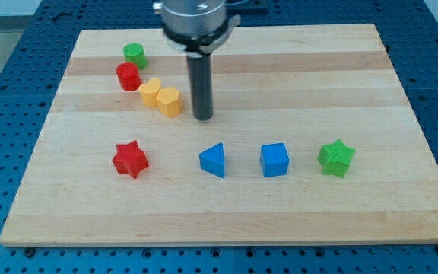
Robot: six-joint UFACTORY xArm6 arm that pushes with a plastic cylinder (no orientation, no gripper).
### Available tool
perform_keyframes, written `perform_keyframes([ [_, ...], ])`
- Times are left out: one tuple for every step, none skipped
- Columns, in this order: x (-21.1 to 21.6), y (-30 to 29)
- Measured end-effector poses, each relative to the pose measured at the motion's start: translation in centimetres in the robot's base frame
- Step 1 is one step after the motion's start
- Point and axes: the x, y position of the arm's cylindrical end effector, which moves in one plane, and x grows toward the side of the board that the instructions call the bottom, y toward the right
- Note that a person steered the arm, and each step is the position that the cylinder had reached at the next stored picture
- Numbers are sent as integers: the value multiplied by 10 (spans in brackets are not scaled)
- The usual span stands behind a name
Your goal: Move the red star towards center left
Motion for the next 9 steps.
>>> perform_keyframes([
  [22,-37],
  [51,-55],
  [88,-67],
  [128,-83],
  [141,-104],
  [120,-108],
  [105,-124],
  [98,-153],
  [94,-162],
])
